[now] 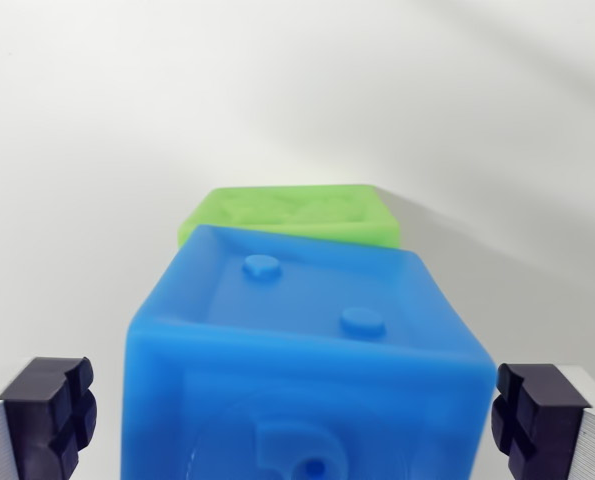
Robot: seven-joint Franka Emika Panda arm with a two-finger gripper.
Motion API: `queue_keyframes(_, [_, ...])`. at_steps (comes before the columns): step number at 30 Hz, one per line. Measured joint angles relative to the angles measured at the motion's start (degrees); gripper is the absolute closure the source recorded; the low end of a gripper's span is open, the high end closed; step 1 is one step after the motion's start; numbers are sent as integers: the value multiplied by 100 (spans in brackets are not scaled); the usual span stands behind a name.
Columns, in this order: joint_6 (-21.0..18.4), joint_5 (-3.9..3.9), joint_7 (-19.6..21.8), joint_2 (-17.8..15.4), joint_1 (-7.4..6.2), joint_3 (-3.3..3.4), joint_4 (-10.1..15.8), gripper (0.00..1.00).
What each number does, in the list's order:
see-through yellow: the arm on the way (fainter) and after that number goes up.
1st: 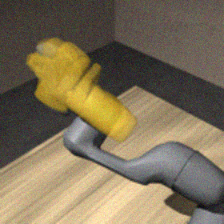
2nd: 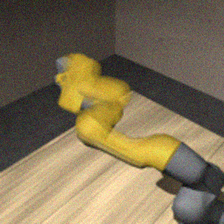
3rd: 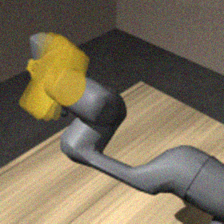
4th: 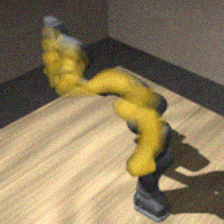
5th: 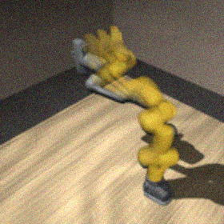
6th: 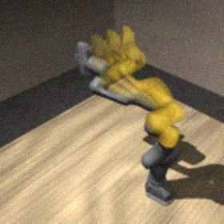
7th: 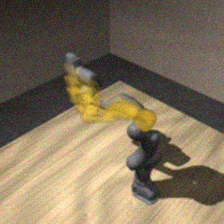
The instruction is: Stack cube
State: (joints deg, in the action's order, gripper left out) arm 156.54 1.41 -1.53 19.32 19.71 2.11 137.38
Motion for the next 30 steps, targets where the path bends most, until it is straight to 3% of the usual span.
queue_keyframes(18, [-641,-39,22,-713,-17,28,51,0])
queue_keyframes(30, [-1334,-91,52,-1375,-17,35,15,0])
